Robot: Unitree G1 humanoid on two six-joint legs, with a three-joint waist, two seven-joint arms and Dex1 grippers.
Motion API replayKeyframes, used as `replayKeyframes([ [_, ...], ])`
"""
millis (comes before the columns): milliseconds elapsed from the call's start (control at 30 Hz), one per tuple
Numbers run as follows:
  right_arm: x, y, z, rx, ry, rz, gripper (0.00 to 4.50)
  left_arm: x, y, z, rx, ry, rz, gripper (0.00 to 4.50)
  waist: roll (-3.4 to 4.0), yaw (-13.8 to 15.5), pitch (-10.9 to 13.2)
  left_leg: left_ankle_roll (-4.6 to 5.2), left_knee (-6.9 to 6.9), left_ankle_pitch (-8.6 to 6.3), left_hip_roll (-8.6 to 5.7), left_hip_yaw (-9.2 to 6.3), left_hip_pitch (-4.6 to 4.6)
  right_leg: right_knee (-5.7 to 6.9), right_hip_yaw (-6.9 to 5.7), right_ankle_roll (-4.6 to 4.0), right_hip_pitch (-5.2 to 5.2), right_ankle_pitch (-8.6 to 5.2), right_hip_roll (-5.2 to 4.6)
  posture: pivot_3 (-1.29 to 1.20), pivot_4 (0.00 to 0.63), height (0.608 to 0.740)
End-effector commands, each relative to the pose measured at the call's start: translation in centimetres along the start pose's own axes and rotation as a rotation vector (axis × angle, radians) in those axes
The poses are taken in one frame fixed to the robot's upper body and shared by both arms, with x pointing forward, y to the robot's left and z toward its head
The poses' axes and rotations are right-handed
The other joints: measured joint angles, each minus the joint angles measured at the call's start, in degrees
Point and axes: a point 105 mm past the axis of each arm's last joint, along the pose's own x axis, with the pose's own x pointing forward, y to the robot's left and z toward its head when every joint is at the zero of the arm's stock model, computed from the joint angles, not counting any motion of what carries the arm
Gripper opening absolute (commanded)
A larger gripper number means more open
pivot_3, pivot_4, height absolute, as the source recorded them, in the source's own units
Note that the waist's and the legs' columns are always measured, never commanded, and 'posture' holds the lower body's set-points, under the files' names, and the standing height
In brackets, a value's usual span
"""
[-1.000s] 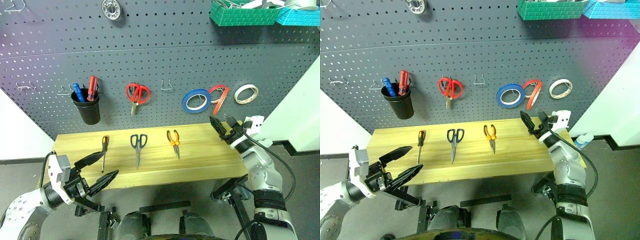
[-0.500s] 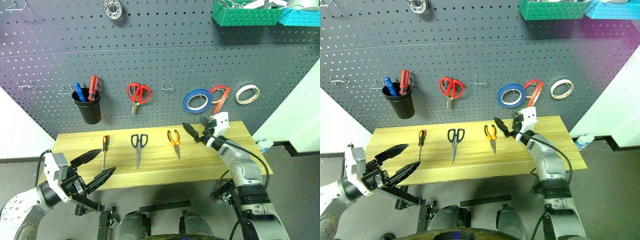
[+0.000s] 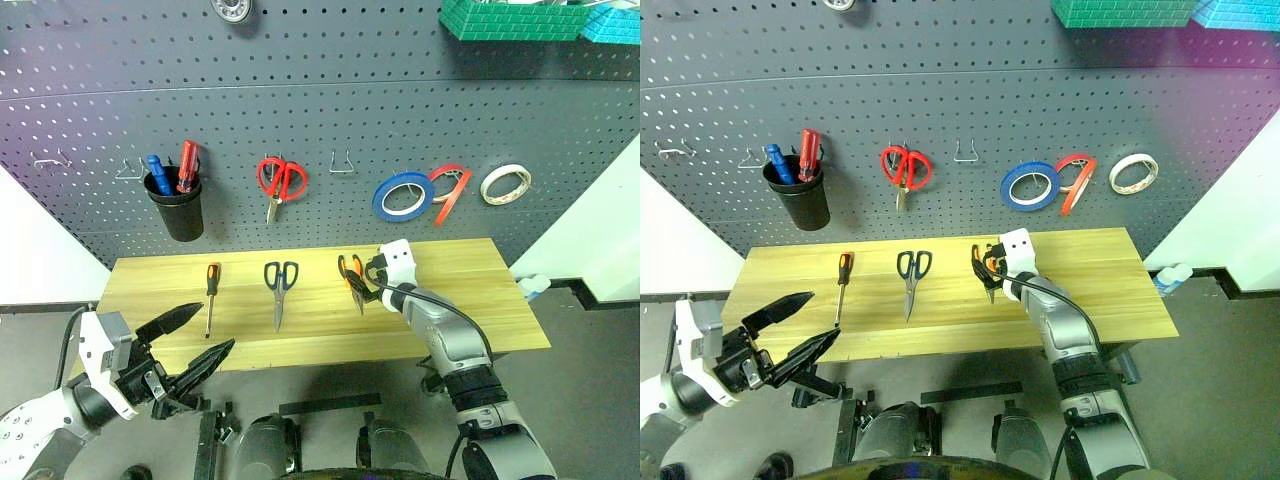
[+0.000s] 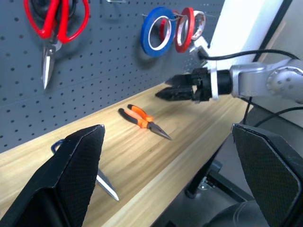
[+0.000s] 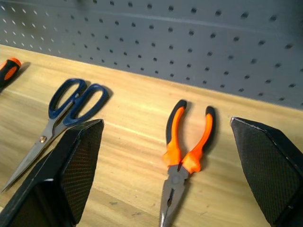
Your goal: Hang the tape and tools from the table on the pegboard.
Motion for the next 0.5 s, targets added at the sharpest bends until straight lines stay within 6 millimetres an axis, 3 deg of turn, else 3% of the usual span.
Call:
replayKeyframes([
  [33,0.5,0.2,1.1,-0.036,-0.008,-0.007,4.48,-0.3,-0.1,1.0,0.04,-0.005,0.017,4.5,0.0,0.21,0.35,0.0,-0.08,0.0,-0.01,0.01,0.0,-0.09,0.0,-0.01,0.0,0.01,0.0,0.19,0.121,0.74],
  [500,3.8,0.8,1.1,0.0,0.091,-0.033,4.48,-3.0,0.9,-0.3,0.05,0.018,0.132,4.5,-0.3,0.26,1.92,-0.01,-0.64,0.06,-0.09,0.06,-0.12,-0.48,-0.05,-0.01,0.01,0.0,-0.02,0.24,0.148,0.74],
])
